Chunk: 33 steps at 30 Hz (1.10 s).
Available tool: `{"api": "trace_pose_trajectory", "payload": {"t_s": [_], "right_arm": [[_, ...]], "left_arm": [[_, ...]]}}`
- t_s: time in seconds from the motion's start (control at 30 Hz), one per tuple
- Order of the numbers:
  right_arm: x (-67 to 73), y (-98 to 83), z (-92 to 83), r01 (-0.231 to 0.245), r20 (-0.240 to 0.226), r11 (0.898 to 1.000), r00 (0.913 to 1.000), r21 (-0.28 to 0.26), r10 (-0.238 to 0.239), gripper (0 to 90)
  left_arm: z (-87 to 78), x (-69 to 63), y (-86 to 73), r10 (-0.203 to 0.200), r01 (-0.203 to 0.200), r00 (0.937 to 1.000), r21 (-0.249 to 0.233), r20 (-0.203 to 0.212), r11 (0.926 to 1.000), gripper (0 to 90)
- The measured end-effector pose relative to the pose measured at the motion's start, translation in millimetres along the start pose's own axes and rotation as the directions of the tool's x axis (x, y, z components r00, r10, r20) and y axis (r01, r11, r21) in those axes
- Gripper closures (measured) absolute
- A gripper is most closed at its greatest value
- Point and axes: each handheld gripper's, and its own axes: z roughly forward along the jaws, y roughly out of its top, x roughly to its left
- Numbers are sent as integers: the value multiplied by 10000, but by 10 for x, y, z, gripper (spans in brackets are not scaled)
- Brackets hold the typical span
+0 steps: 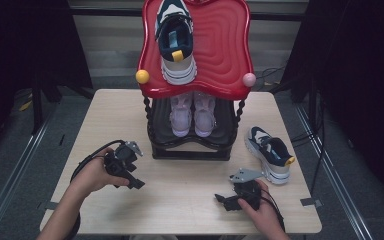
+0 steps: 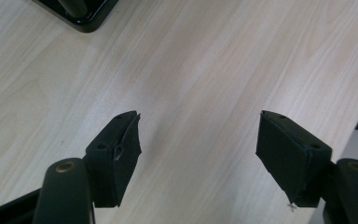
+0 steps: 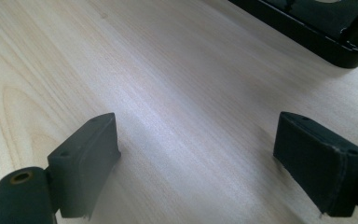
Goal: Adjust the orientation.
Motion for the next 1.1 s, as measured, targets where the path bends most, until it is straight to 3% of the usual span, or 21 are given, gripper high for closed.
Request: {"api": "trace_pose_trajectory", "payload": {"t_s": [0.27,0.43,0.5,0.6,0.83,0.97,1.1], "right_arm": [[-1,0,0,4,-1,10000,10000,-3,-4,131],[-1,0,-1,-4,-1,10000,10000,5,4,131],[0,0,-1,-14,-4,10000,10000,11,14,131],[-1,0,0,2,6,10000,10000,4,-2,130],[1,-3,-3,-36,41,10000,10000,17,36,128],[-3,-13,-15,11,-16,10000,10000,22,-11,128],[-16,-23,-26,113,-146,9999,9998,24,-112,128]], "left_arm": [[235,13,-137,-230,222,9997,-648,-120,9976,290],[347,15,-205,-566,511,9977,-1326,-374,9898,290],[392,15,-232,-455,391,9980,-1379,-440,9897,290],[472,17,-280,-611,519,9966,-1523,-560,9870,285],[561,13,-347,-672,435,9910,-1964,-1160,9796,285],[611,-7,-379,-658,280,9870,-2460,-1466,9689,260],[655,-20,-431,-715,228,9864,-3082,-1479,9511,214]]}}
